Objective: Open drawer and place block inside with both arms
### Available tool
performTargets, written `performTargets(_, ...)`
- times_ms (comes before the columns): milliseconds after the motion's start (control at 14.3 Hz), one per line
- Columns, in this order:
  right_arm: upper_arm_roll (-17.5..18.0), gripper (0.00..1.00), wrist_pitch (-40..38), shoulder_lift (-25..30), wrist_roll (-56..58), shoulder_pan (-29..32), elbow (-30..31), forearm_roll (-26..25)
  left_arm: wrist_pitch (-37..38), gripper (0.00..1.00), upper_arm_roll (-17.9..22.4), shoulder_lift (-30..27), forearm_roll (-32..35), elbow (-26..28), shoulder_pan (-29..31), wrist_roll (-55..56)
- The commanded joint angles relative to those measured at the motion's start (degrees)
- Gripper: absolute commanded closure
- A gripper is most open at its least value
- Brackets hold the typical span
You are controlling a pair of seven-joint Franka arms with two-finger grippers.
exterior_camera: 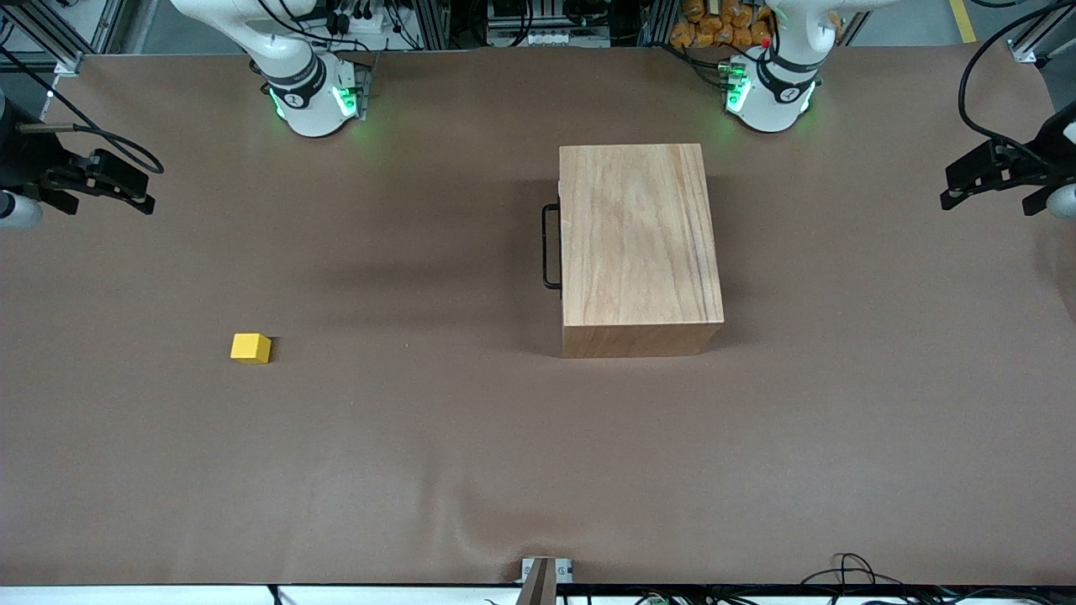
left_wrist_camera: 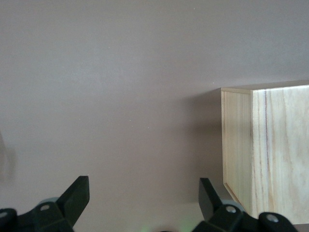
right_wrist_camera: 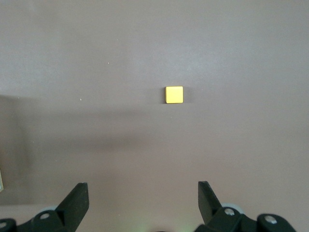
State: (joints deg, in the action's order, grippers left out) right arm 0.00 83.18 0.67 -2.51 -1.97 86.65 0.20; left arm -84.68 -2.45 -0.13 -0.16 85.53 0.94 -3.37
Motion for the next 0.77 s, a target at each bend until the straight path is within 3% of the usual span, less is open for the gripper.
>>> performTargets(0, 0.2, 0.00, -1.5, -0.3, 1.0, 0.4, -1.0, -0.7, 0.2, 0.00, -0.3, 0.2, 0.5, -0.9, 0.4, -0.9)
performTargets(350, 0.2, 0.00, -2.8, -0.2, 1.4, 0.5, -0.6, -0.7, 0.4, 0.00, -0.7, 2.3, -0.2, -0.5, -0.5, -0.7)
performTargets(700, 0.3, 0.00, -3.9, -0.3, 2.5, 1.1, -0.5, -0.7, 0.3, 0.00, -2.4, 5.1, 0.8, -0.9, -7.8, 8.3)
